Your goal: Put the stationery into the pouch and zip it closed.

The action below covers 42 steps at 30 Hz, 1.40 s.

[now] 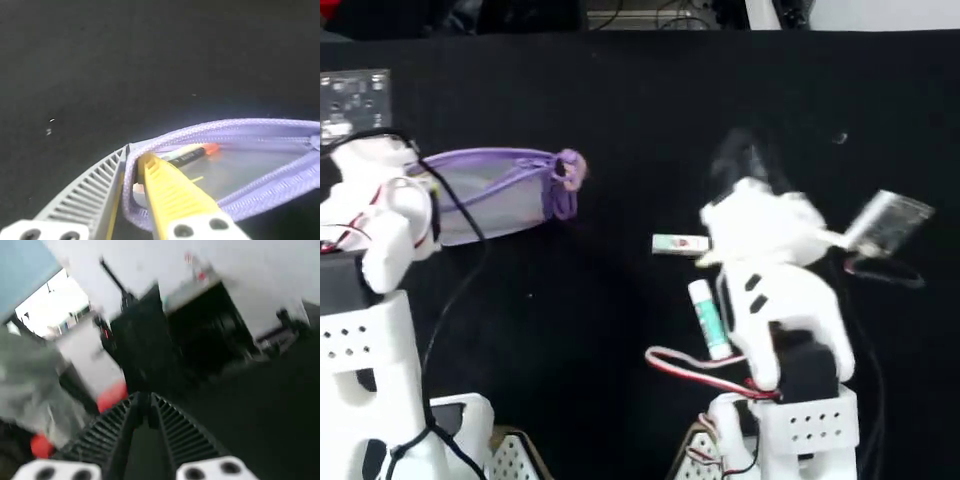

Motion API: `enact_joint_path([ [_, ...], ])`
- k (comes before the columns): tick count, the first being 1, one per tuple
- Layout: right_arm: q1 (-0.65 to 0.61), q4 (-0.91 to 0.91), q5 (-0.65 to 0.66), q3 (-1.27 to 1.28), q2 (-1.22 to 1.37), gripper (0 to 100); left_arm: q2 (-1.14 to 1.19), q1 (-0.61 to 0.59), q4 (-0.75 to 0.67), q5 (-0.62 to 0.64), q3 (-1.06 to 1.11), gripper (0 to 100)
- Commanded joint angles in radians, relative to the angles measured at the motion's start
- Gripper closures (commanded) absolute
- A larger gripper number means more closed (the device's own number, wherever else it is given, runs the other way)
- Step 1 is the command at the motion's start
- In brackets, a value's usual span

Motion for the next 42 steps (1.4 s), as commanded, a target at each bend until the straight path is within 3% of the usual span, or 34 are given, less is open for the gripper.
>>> enact_joint_path([
  [1, -0.072, 0.193, 0.066, -0.004, -0.018, 98.8, 0.026, -0.05, -0.034, 0.011, 0.074, 97],
  [6, -0.066, 0.316, 0.075, -0.002, -0.016, 98.8, 0.026, -0.085, -0.043, 0.011, 0.077, 97],
  [13, -0.034, 0.301, 0.316, 0.025, -0.018, 98.3, 0.026, -0.088, -0.043, 0.011, 0.079, 97],
  [17, 0.104, 0.249, 0.442, 0.048, -0.018, 98.3, 0.026, -0.087, -0.044, 0.011, 0.085, 97],
  [23, 0.374, 0.245, 0.878, 0.007, -0.019, 98.2, 0.026, -0.082, -0.118, 0.011, 0.143, 97],
  [29, 0.531, 0.247, 0.944, 0.09, -0.018, 87.8, 0.026, -0.082, -0.117, 0.011, 0.142, 97],
  [32, 0.549, 0.249, 1.062, 0.171, -0.018, 82.8, 0.026, -0.081, -0.117, 0.012, 0.142, 97],
  [42, 0.552, 0.265, 1.662, 0.389, -0.016, 82.5, 0.026, -0.081, -0.117, 0.015, 0.147, 97],
])
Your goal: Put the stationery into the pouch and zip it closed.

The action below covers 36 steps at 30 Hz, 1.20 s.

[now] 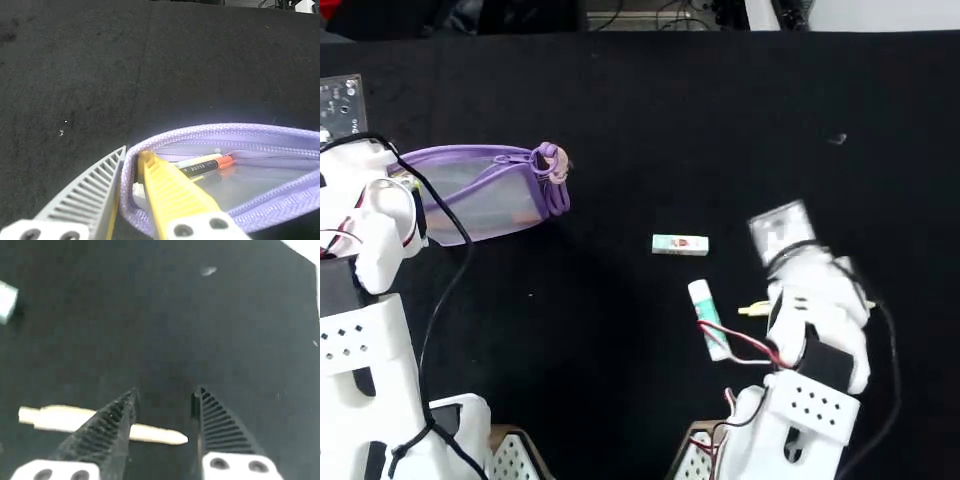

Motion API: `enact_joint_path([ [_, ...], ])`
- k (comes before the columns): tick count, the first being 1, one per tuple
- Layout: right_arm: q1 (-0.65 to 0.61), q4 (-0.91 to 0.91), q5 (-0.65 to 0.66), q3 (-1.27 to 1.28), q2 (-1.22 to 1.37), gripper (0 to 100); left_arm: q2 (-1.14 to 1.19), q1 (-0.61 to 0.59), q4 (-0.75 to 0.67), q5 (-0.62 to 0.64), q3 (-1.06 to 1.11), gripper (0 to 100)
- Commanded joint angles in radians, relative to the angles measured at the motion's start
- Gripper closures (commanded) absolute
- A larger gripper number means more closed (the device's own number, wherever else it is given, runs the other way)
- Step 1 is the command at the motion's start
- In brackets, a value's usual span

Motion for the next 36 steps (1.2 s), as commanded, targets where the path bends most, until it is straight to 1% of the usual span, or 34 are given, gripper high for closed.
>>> enact_joint_path([
  [1, 0.014, 0.015, 0.262, 0.044, -0.016, 82.5, 0.028, 0.002, -0.002, 0.012, 0.056, 97],
  [5, 0.012, 0.187, 0.423, 0.013, 0.036, 82.5, 0.028, 0.002, 0.0, 0.012, 0.056, 97],
  [7, 0.015, 0.219, 0.436, -0.035, 0.093, 82.5, 0.028, 0.002, 0.0, 0.014, 0.056, 97],
  [10, 0.018, 0.218, 0.459, -0.108, 0.203, 82.5, 0.028, 0.004, 0.0, 0.014, 0.058, 97],
  [13, 0.017, 0.226, 0.528, -0.176, 0.355, 82.5, 0.028, 0.004, 0.0, 0.014, 0.058, 97],
  [18, 0.048, 0.256, 0.56, -0.357, 0.648, 82.5, 0.028, 0.053, -0.002, 0.014, 0.079, 97],
  [23, 0.098, 0.374, 0.704, -0.562, 0.938, 82.8, 0.028, 0.081, -0.003, 0.014, 0.085, 97],
  [27, 0.133, 0.328, 0.787, -0.668, 1.132, 82.8, 0.028, 0.076, -0.005, 0.014, 0.085, 97],
  [31, 0.166, 0.272, 0.921, -0.687, 1.248, 82.8, 0.028, 0.076, -0.005, 0.014, 0.085, 97],
  [36, 0.189, 0.038, 0.927, -0.653, 1.31, 82.8, 0.028, 0.076, -0.005, 0.014, 0.085, 97],
])
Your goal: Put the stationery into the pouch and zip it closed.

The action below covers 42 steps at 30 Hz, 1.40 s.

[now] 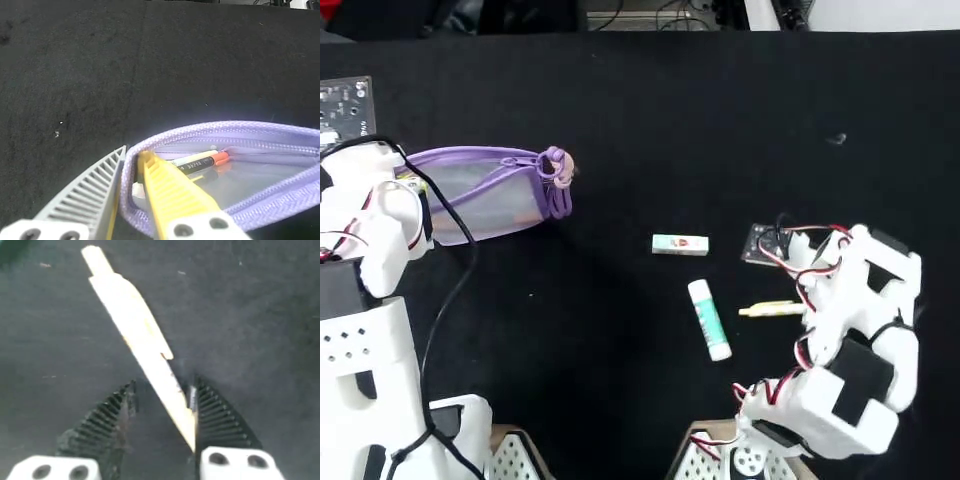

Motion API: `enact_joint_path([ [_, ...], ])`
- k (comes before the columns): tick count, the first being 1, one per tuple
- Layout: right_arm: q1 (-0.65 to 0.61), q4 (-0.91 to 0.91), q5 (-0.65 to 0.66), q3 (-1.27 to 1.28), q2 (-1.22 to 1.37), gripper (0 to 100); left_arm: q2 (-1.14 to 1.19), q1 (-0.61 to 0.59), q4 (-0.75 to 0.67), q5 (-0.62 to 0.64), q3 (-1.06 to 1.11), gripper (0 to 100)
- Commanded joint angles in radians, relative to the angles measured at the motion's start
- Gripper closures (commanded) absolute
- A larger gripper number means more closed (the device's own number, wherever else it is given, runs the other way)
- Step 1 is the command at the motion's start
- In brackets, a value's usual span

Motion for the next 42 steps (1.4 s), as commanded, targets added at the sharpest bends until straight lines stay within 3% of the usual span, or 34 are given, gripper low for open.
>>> enact_joint_path([
  [1, 0.041, -0.227, 0.017, 0.01, 0.045, 82.8, 0.028, 0.038, -0.003, 0.011, 0.071, 97],
  [4, 0.044, -0.319, 0.018, 0.064, 0.07, 83.5, 0.028, 0.038, -0.003, 0.011, 0.071, 97],
  [9, 0.04, -0.344, 0.018, 0.081, 0.065, 98.5, 0.028, 0.039, -0.003, 0.011, 0.071, 97],
  [18, 0.021, -0.336, -0.014, 0.082, -0.015, 98.6, 0.025, 0.044, 0.002, 0.011, 0.068, 97],
  [25, -0.106, -0.336, -0.44, 0.045, -0.213, 98.8, 0.02, 0.045, 0.002, 0.012, 0.07, 97],
  [31, -0.264, -0.33, -0.918, -0.036, -0.398, 98.8, 0.018, 0.047, 0.002, 0.012, 0.07, 97],
  [42, -0.629, -0.107, -1.421, -0.348, -0.486, 98.8, 0.025, 0.047, 0.002, 0.012, 0.07, 97],
])
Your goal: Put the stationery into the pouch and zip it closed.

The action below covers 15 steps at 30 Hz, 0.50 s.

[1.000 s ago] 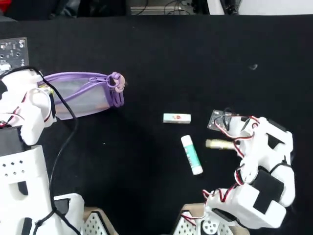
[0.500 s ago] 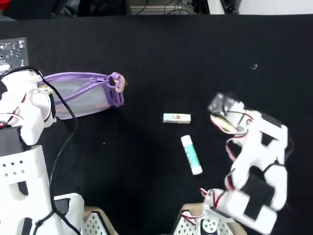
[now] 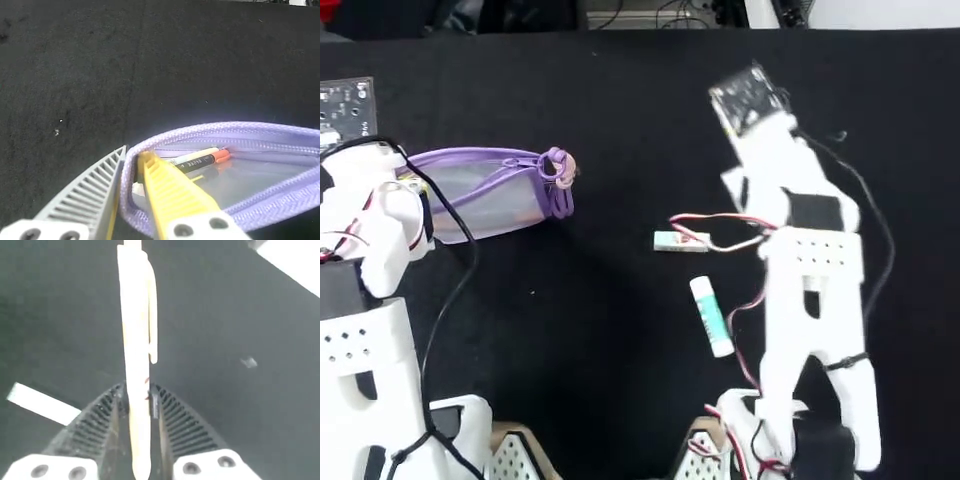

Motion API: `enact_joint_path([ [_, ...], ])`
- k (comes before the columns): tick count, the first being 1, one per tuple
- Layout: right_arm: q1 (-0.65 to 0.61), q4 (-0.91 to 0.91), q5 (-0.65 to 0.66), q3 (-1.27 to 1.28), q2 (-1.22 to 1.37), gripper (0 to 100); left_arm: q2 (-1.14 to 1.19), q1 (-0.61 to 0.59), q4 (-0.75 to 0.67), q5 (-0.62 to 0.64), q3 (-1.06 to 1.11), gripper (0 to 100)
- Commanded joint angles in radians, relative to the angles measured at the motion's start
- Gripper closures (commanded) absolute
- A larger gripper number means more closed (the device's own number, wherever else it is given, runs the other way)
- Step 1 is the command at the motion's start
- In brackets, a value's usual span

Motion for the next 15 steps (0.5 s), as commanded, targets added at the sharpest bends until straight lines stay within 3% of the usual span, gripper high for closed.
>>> enact_joint_path([
  [1, -0.127, 0.028, -0.25, -0.176, -0.056, 98.8, 0.026, 0.047, 0.0, 0.012, 0.064, 97],
  [7, -0.238, -0.112, -0.494, -0.234, -0.059, 98.8, 0.026, 0.047, -0.002, 0.014, 0.064, 97],
  [15, -0.382, -0.259, -0.678, -0.208, -0.182, 98.8, 0.028, 0.047, -0.005, 0.014, 0.065, 97],
])
